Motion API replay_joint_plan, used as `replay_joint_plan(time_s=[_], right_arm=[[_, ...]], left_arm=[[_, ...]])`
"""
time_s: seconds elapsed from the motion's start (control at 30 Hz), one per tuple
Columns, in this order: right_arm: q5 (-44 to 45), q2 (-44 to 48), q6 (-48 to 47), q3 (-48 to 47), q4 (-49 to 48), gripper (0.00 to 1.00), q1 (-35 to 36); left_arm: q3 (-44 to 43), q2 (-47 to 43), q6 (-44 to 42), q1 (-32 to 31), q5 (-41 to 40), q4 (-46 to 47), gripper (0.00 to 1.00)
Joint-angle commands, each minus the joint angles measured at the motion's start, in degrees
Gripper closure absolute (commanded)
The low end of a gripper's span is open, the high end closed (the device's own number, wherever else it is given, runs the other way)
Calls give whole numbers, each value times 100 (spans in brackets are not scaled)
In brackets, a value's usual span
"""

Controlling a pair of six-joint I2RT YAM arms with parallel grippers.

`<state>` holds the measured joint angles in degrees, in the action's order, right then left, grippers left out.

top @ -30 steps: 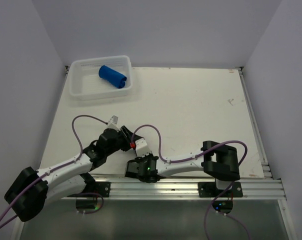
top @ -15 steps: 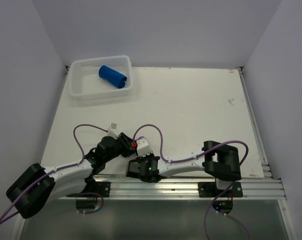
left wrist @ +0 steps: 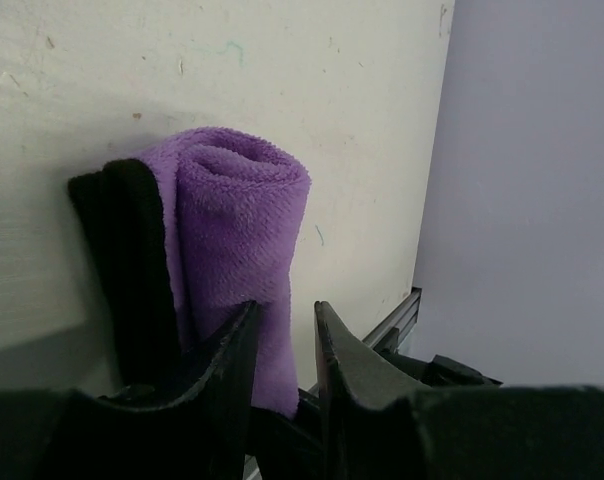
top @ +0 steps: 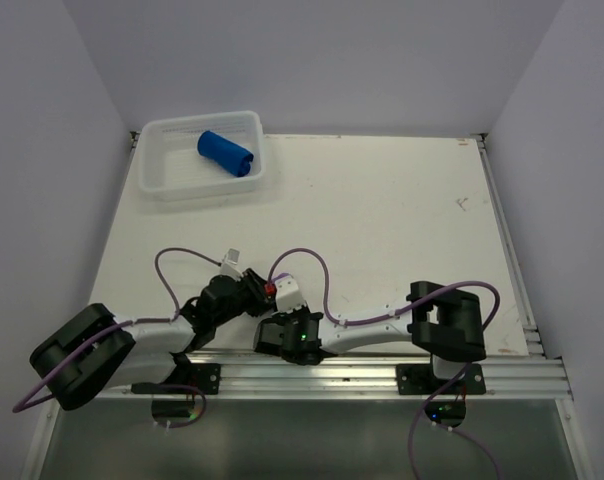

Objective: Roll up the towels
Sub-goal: Roll the towel

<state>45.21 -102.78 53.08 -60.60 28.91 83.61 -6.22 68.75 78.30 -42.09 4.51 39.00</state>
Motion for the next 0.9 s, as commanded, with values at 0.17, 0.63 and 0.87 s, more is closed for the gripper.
replay_joint_plan(time_s=[0.17,0.63,0.87], right_arm=[[-65,250,106,127,-166,98,-29],[-1311,1330,-736,566,-815,49,-21],[-1586,2402,-676,1356,-1299,45,-73]], left_arm=[[-213,138,-728,-195,-636,-1122,71],[-301,262,-1036,-239,-917,-1711,73],[-169,-2,-1054,-239,-952,-1923,75]])
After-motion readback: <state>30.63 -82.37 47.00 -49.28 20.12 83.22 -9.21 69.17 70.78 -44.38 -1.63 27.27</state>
